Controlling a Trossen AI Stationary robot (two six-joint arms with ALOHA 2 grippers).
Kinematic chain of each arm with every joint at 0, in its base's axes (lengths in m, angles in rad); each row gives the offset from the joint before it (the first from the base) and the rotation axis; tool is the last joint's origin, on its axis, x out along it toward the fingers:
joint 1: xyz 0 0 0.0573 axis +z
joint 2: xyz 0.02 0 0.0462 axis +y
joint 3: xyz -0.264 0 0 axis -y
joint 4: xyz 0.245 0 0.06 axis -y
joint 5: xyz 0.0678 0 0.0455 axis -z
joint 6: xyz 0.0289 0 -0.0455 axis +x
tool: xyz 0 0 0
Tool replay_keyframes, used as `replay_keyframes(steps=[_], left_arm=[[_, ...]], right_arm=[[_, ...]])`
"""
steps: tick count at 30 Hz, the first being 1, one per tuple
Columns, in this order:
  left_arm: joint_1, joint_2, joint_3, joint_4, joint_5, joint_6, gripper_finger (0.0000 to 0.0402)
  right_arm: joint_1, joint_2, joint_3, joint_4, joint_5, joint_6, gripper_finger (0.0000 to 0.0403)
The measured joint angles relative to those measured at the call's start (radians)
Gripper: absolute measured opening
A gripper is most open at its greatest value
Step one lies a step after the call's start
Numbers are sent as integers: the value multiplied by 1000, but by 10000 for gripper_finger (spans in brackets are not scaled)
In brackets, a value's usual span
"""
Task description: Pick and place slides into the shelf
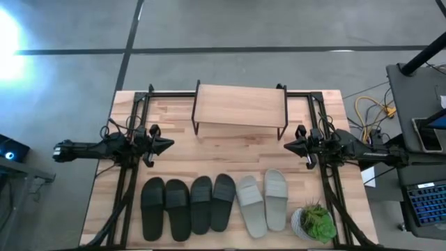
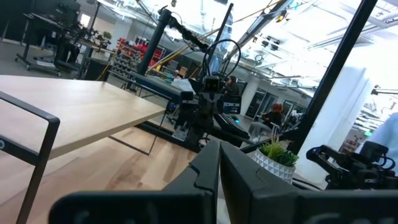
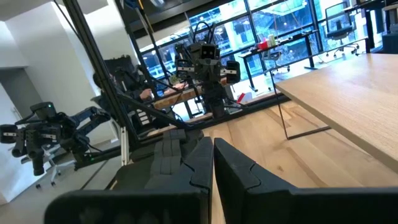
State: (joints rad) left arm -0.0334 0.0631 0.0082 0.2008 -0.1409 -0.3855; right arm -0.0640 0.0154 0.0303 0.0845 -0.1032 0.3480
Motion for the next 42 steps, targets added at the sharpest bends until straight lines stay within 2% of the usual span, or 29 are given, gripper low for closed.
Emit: replay_keyframes(steps=[19,21,23,28,32,35,38,42], left_arm=[[1,0,0,0,0,0,0],[1,0,0,0,0,0,0],[1,1,0,0,0,0,0],[1,0,0,0,0,0,0],[0,0,0,0,0,0,0],[0,1,0,0,0,0,0],[0,0,0,0,0,0,0],[0,0,0,0,0,0,0]], right_arm=[[0,0,0,2,1,0,8],[0,0,0,33,42,4,9],[0,0,0,94,98,81,8],[0,0,0,246,151,456,8],[0,0,1,294,219,493,9],[0,0,11,294,259,461,8],[0,1,31,294,377,392,8],[0,6,56,300,516,427,8]])
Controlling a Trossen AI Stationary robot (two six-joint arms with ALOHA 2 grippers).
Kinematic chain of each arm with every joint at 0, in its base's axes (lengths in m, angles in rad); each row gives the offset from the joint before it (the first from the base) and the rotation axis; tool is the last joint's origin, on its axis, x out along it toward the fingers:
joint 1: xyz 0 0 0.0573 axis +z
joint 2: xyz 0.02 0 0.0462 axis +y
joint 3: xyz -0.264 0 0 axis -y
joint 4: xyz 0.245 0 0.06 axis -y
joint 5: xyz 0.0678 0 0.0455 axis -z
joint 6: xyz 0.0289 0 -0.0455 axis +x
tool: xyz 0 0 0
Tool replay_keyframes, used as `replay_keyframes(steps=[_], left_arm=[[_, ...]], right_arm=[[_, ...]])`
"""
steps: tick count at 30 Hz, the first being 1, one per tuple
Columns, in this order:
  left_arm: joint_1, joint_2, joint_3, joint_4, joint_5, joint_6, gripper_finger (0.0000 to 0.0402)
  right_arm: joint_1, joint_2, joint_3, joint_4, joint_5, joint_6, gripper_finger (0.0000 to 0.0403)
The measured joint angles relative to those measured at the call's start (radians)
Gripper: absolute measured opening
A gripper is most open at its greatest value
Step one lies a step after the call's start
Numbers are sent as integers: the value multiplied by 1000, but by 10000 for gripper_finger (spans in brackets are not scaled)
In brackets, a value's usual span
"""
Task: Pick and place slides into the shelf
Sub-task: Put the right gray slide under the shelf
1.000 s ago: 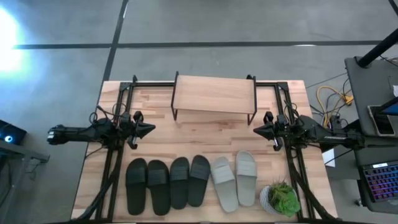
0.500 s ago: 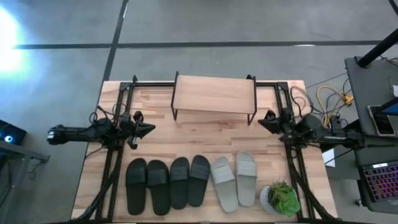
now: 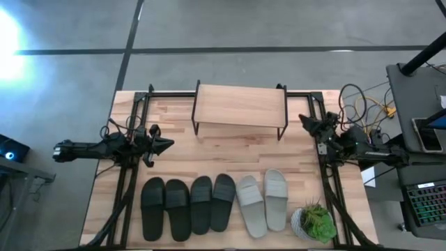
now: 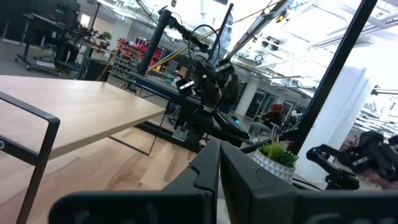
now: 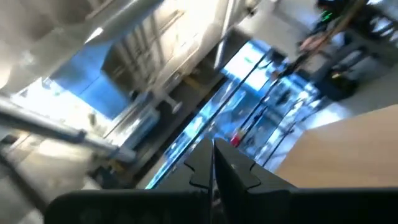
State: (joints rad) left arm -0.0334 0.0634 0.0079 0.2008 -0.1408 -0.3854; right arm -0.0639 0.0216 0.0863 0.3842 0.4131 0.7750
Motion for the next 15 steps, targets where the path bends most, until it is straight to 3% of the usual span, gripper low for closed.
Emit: replay_keyframes(steps=[7,11,15], left_arm=[[0,-1,0,0,-18,98,0],[0,0,0,52,-18,67,0],[0,-3,0,118,-18,-24,0]], right_arm=[[0,127,8,381,51,-117,8],[0,352,63,669,-201,-130,9],[1,638,262,817,-511,-191,9]])
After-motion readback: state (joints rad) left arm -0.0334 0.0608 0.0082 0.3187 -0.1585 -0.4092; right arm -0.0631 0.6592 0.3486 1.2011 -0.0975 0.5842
